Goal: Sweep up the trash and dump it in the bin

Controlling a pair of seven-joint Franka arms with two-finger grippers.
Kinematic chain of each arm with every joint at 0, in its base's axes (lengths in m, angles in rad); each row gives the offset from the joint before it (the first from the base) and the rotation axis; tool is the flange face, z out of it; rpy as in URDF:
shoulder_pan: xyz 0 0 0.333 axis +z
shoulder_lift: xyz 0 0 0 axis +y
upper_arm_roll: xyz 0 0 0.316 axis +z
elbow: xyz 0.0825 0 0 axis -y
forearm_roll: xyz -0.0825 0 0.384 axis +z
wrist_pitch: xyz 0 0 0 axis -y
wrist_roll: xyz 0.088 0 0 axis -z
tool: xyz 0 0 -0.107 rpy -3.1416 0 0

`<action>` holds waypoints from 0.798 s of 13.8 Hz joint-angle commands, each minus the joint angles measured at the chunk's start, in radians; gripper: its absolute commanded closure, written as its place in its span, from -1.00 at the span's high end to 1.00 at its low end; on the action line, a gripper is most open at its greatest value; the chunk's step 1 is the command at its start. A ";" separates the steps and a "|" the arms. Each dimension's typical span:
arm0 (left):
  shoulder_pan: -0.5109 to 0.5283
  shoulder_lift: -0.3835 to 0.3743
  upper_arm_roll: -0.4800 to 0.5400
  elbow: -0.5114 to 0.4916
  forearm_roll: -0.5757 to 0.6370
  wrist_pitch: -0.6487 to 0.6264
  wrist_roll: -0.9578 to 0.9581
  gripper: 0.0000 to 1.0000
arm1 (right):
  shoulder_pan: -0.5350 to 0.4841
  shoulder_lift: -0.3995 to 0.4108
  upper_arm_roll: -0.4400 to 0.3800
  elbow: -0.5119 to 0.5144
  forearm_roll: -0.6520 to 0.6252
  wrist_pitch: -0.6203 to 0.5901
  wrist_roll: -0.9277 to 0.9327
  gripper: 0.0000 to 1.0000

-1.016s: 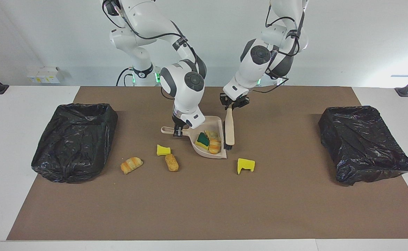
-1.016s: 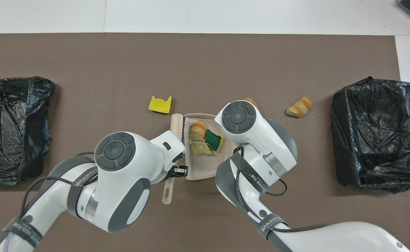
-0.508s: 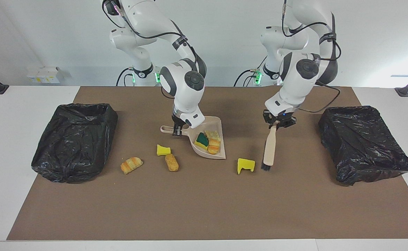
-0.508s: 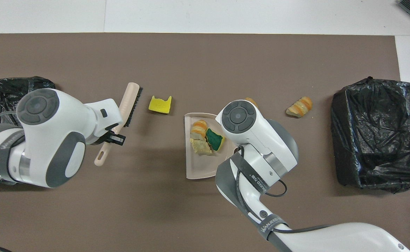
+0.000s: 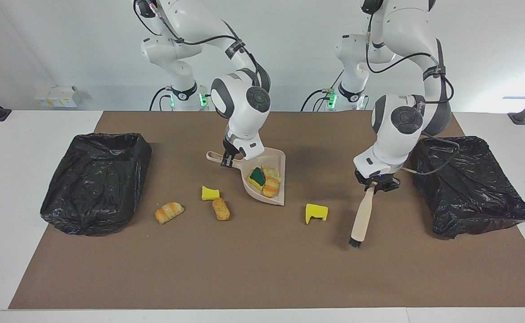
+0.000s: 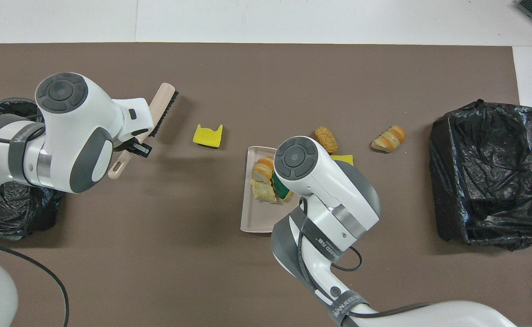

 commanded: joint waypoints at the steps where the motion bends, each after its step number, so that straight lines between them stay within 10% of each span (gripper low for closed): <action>1: -0.016 0.004 -0.002 0.014 0.015 -0.034 0.011 -1.00 | 0.001 -0.013 0.007 -0.010 -0.024 -0.008 0.048 -1.00; 11: -0.172 -0.067 -0.010 -0.158 -0.039 -0.016 0.005 -1.00 | 0.008 0.004 0.008 -0.035 0.019 0.087 0.086 -1.00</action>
